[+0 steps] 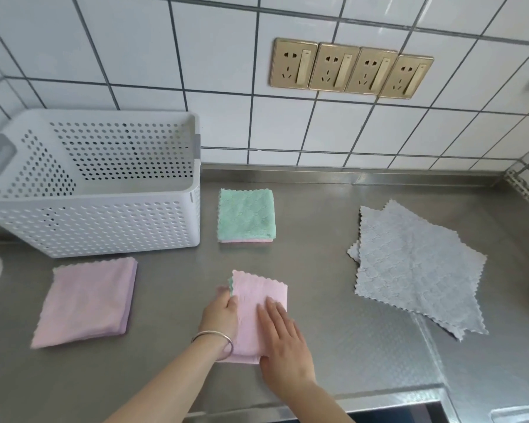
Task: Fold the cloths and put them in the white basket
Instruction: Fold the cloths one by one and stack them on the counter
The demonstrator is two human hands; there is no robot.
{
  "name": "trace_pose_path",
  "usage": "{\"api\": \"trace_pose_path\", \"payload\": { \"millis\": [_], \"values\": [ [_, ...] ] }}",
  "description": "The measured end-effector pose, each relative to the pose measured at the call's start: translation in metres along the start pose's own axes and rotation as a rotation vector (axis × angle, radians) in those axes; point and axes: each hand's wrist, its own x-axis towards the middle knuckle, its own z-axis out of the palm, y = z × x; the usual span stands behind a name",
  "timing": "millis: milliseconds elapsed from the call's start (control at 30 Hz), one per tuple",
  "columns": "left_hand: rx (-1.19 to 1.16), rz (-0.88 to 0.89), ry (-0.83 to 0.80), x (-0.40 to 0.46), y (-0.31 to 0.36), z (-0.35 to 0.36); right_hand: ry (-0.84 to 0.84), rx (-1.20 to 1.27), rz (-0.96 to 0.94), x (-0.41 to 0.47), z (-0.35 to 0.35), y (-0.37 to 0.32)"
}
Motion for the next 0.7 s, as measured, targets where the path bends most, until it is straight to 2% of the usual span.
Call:
{"api": "trace_pose_path", "payload": {
  "millis": [100,333,467,533,600,700],
  "values": [
    [0.083,-0.036,0.013,0.003,-0.014,-0.003,-0.073,-0.054,0.024,0.000,0.014,0.002],
    [0.187,-0.042,0.124,0.007,-0.028,0.000,-0.062,-0.138,-0.033,0.000,0.026,0.007],
    [0.164,-0.056,0.175,0.008,-0.032,0.001,-0.060,-0.095,-0.093,-0.004,0.023,0.010],
    [0.275,0.037,0.217,0.006,-0.034,0.000,-0.009,-0.030,-0.130,-0.004,0.021,0.012],
    [0.513,0.249,0.263,0.004,-0.043,0.001,0.023,-0.015,-0.108,0.001,0.019,0.014],
    [0.795,0.460,0.151,0.002,-0.057,0.003,0.002,-0.106,-0.017,0.010,0.019,0.014]
  ]
}}
